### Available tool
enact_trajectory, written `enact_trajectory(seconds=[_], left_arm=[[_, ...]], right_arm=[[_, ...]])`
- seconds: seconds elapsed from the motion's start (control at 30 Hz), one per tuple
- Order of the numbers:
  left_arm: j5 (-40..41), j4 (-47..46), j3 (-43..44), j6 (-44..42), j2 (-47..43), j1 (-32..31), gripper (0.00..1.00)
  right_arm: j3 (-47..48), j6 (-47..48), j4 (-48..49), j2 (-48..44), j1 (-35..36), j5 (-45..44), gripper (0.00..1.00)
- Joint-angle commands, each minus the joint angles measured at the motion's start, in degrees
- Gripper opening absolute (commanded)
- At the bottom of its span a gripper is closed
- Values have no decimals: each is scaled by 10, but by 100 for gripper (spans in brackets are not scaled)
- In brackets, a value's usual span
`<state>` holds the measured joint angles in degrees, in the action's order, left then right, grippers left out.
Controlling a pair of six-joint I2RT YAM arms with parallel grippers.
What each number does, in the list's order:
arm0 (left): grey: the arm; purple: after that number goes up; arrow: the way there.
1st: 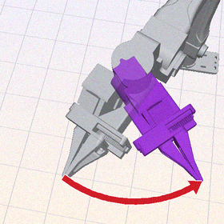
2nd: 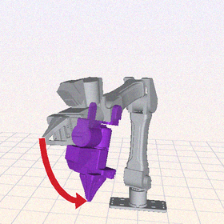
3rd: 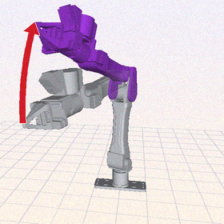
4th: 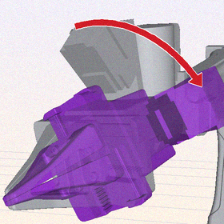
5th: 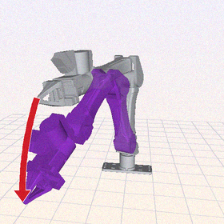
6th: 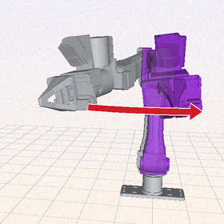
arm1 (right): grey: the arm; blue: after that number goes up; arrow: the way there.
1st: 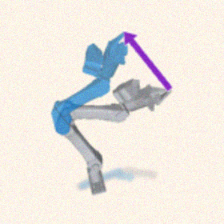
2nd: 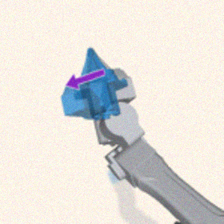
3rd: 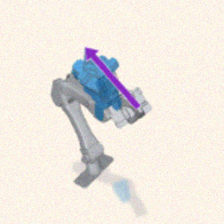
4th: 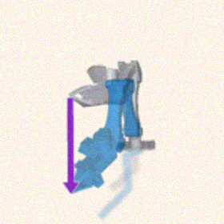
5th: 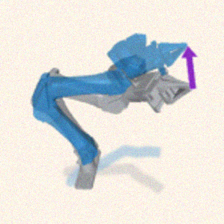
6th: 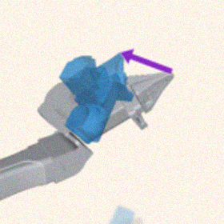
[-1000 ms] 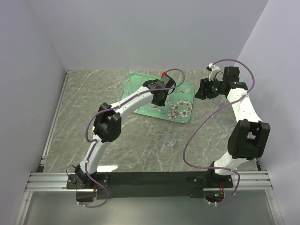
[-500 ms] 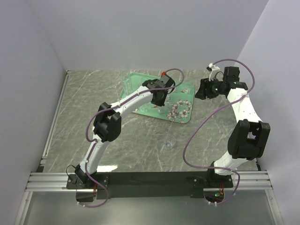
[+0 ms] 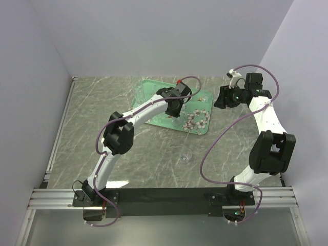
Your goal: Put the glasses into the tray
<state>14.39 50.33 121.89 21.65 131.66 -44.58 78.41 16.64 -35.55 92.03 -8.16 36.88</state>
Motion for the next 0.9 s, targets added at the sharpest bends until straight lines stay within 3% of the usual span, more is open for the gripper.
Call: enact_trajectory(seconds=[0.0,0.47,0.63,0.87], left_arm=[[-4,-8,34,-7,-10,2,28],[-6,-13,40,-5,-64,2,41],[-24,-51,7,-13,-104,0,53],[-71,-87,-16,-13,-146,-4,61]], right_arm=[[15,13,14,-15,-5,-1,63],[44,-1,16,7,-18,-16,63],[71,-25,14,41,-24,-56,62],[104,-81,30,88,-35,-135,61]])
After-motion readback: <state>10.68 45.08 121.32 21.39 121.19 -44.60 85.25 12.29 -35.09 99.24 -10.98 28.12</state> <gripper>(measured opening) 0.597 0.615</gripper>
